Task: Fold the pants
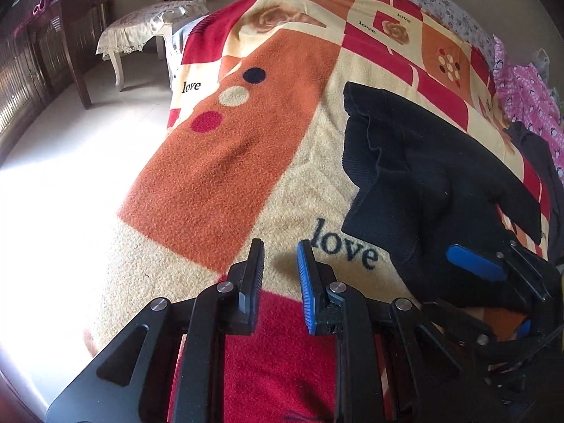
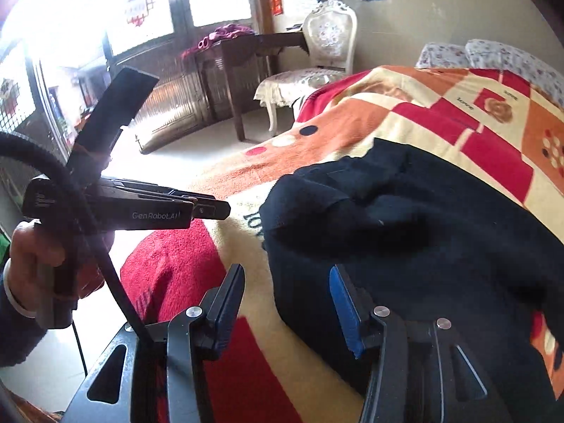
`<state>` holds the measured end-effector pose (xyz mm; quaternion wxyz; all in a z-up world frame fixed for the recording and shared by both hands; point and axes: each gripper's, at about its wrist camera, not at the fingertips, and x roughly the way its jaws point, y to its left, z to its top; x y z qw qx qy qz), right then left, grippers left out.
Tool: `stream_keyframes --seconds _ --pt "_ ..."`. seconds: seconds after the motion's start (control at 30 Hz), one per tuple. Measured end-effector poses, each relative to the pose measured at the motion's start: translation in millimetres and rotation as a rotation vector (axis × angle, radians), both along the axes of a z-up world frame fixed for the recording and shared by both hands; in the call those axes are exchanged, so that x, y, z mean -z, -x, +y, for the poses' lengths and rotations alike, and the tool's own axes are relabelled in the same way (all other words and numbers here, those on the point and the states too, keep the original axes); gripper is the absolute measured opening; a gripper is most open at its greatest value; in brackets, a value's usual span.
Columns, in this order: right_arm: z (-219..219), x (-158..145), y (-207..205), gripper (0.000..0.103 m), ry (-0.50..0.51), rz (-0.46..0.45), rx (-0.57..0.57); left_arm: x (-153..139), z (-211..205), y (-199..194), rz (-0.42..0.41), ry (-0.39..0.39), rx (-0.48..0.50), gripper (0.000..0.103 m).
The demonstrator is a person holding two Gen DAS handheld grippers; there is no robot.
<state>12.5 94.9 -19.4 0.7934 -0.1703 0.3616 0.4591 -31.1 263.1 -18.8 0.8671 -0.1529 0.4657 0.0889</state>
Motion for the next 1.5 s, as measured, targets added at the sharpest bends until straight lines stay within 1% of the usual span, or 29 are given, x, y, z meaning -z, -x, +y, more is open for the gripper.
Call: stream_keyframes --seconds 0.07,0.1,0.13,0.17,0.2,0.23,0.27,0.37,0.43,0.47,0.5,0.53,0.57,0.63,0.7,0.77,0.8,0.83,0.87,0.9,0.97,1.07,1.17,1.37,1.43,1.5 --pt "21.5 17.1 -10.8 0.048 0.108 -0.025 0.029 1.2 4.0 -2.3 0.001 0.006 -0.007 0.018" --pt "26.6 23.3 -18.8 0.047 0.138 -0.014 0.044 2.2 6.0 -3.3 0.001 0.011 -0.011 0.018" --pt "26.5 24.1 -24.4 0.046 0.114 -0.011 0.054 3.2 7.9 -5.2 0.002 0.016 -0.013 0.018" --pt "21.5 22.2 -33.6 0.036 0.068 0.039 0.060 3.9 9.7 -5.5 0.003 0.021 -0.017 0.018" --pt "13.5 20.6 -45.1 0.027 0.029 0.113 0.076 4.4 12.5 -5.5 0.002 0.028 -0.021 0.018" --pt "3.2 18.7 -59.1 0.018 -0.037 0.222 0.093 4.4 14.4 -5.4 0.002 0.033 -0.024 0.018" --pt "-12.7 16.5 -75.6 0.017 -0.153 0.357 0.102 3.8 16.5 -4.7 0.001 0.038 -0.028 0.018" --pt "-47.8 12.0 -98.9 0.017 -0.409 0.557 0.128 0.2 21.9 -0.8 -0.012 0.054 -0.042 0.018" --pt "-63.8 24.2 -110.0 0.017 -0.556 0.715 0.161 -2.0 24.8 1.0 -0.019 0.059 -0.056 0.018" --pt "-63.8 30.9 -110.5 0.018 -0.570 0.759 0.170 -2.9 25.2 1.7 -0.022 0.061 -0.060 0.018" --pt "-55.9 40.3 -107.5 0.027 -0.526 0.791 0.158 -4.4 26.3 2.3 -0.027 0.064 -0.064 0.018" --pt "-46.8 46.4 -101.9 0.052 -0.455 0.792 0.142 -5.2 26.1 3.6 -0.031 0.065 -0.069 0.018" --pt "-35.3 50.3 -90.9 0.056 -0.363 0.765 0.109 -6.9 27.0 4.8 -0.035 0.066 -0.074 0.018" --pt "-26.8 34.3 -74.5 0.055 -0.287 0.603 0.066 -10.2 26.5 7.3 -0.040 0.065 -0.081 0.018" --pt "-28.7 20.9 -64.8 0.055 -0.278 0.510 0.070 -12.3 21.8 8.0 -0.042 0.060 -0.071 0.018" --pt "-32.5 16.2 -64.7 0.056 -0.269 0.442 0.084 -13.8 13.8 6.0 -0.047 0.049 -0.054 0.018" --pt "-31.6 20.1 -65.2 0.057 -0.237 0.424 0.093 -14.2 8.1 4.8 -0.050 0.040 -0.045 0.018" --pt "-29.0 26.7 -66.7 0.057 -0.186 0.415 0.105 -14.3 3.0 3.0 -0.050 0.032 -0.039 0.018" --pt "-27.3 37.0 -60.6 0.057 -0.110 0.396 0.116 -14.6 -3.0 1.9 -0.051 0.019 -0.031 0.018" --pt "-30.9 34.6 -54.5 0.055 -0.125 0.344 0.105 -14.8 -8.2 0.5 -0.053 0.007 -0.024 0.018" --pt "-41.8 26.6 -45.9 0.055 -0.116 0.291 0.136 -17.4 -19.5 -1.3 -0.062 -0.024 -0.012 0.018" --pt "-67.4 7.7 -44.4 0.056 -0.185 0.240 0.168 -23.7 -36.7 -5.7 -0.082 -0.067 0.012 0.018" --pt "-100.2 -5.1 -57.9 0.059 -0.184 0.224 0.251 -30.2 -54.6 -12.6 -0.103 -0.107 0.040 0.018" --pt "-186.4 -26.6 -73.0 0.064 -0.213 0.187 0.394 -36.7 -82.9 -27.3 -0.130 -0.127 0.092 0.018" --pt "-215.6 -39.0 -76.0 0.069 -0.204 0.167 0.426 -37.0 -92.0 -33.4 -0.133 -0.125 0.113 0.018" --pt "-240.7 -46.0 -69.9 0.074 -0.205 0.117 0.458 -36.0 -98.3 -40.5 -0.126 -0.120 0.129 0.018"
